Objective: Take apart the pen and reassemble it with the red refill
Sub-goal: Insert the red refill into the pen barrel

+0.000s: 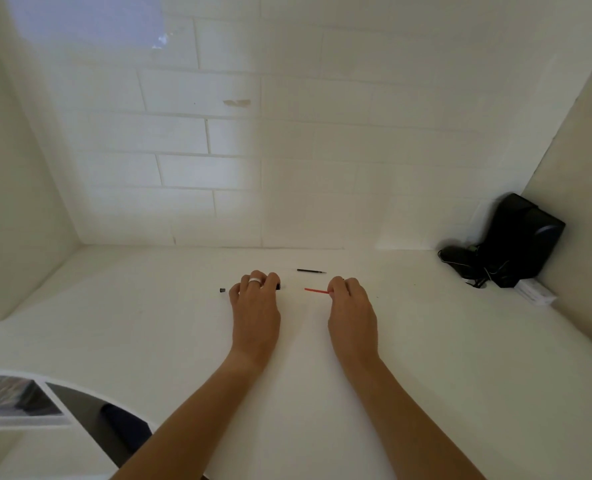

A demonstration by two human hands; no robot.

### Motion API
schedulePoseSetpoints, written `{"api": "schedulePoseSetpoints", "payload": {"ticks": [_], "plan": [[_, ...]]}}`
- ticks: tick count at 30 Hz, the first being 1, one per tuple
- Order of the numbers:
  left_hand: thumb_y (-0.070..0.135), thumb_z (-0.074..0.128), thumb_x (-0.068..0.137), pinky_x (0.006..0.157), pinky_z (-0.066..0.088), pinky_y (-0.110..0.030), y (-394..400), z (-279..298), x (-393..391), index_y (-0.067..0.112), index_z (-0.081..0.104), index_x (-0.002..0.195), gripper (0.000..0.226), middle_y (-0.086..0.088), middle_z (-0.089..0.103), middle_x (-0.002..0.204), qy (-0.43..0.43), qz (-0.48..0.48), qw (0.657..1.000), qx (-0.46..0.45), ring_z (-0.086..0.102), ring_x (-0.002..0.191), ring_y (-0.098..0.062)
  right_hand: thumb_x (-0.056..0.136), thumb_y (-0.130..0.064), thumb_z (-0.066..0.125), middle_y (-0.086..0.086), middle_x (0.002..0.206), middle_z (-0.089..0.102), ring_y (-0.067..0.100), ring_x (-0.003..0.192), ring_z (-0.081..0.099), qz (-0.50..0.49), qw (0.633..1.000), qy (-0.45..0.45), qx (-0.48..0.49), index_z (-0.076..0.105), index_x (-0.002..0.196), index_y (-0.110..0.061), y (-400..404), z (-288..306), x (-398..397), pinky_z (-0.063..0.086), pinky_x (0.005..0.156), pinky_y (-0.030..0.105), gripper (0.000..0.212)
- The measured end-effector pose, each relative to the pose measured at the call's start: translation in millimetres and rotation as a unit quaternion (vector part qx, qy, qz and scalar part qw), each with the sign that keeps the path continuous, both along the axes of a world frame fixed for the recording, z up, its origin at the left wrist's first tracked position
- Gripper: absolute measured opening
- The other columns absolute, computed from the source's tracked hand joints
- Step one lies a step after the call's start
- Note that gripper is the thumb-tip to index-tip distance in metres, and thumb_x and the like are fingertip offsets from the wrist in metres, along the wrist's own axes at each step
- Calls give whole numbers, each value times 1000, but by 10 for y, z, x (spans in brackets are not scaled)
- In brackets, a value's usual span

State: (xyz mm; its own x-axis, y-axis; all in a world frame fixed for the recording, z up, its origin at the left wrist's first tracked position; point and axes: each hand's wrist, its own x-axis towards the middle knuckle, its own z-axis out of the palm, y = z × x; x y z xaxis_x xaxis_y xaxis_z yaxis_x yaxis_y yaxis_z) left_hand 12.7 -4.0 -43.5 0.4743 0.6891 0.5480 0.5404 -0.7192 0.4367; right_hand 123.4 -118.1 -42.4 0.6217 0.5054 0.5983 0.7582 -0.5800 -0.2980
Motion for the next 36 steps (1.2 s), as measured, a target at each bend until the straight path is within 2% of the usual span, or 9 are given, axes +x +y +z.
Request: {"api": "schedulePoseSetpoints", "payload": {"ticks": [8,10,12,15,20,24,29,32,36], "plan": [[-13,59,69,84,30,-28,-23,25,13,21,65,95,43,4,59,95,5,-66,998,23,47,95,-15,81,5,70,-1,85,58,17,64,54,62,998,-30,8,62,93,-16,12,20,-29,36,56,20,26],[-8,60,73,83,25,-25,-30,34,15,23,66,97,40,5,60,96,9,-93,995,37,51,95,-15,87,-1,67,-2,97,65,17,75,63,140,990,-34,13,64,105,-17,19,34,-76,43,60,20,24],[-6,58,75,81,25,-25,-37,45,5,24,66,99,39,7,60,95,3,-100,994,38,52,94,-14,88,-2,64,-4,119,66,15,92,66,190,981,-31,21,60,122,-21,30,61,-141,53,72,24,39],[-2,57,80,79,23,-25,-37,49,-3,22,65,97,31,5,60,93,-4,-92,995,37,53,92,-16,90,-8,60,-2,127,60,20,83,65,143,988,-31,45,56,127,-21,21,107,-162,55,70,29,39],[-1,63,81,80,20,-22,-32,32,16,22,66,97,28,6,60,94,1,-106,994,35,52,92,-15,89,-9,68,1,84,60,19,58,53,85,994,-59,36,65,87,-13,27,59,-78,47,56,28,5],[0,67,80,78,21,-23,-26,28,23,22,67,96,28,6,61,92,1,-113,992,47,53,90,-14,92,-11,63,1,83,58,19,61,54,92,995,-30,27,64,87,-13,41,49,-61,38,59,24,6],[-4,67,77,79,23,-24,-17,12,30,23,66,94,32,7,60,91,3,-96,994,45,53,88,-15,93,-14,58,1,88,57,21,69,56,58,996,48,43,59,91,-16,-19,116,-24,51,62,34,3],[-8,66,75,79,24,-24,7,-20,50,23,65,93,36,7,58,89,6,-77,996,40,52,87,-14,94,-13,55,1,90,56,23,70,57,1,994,90,65,56,90,-16,-32,220,125,48,60,33,5],[-8,65,78,78,26,-25,26,-39,71,23,64,93,35,8,55,87,7,-68,997,35,50,86,-14,95,-17,57,7,100,59,28,89,61,-49,988,147,-4,61,98,-12,46,273,379,48,69,35,8]]}}
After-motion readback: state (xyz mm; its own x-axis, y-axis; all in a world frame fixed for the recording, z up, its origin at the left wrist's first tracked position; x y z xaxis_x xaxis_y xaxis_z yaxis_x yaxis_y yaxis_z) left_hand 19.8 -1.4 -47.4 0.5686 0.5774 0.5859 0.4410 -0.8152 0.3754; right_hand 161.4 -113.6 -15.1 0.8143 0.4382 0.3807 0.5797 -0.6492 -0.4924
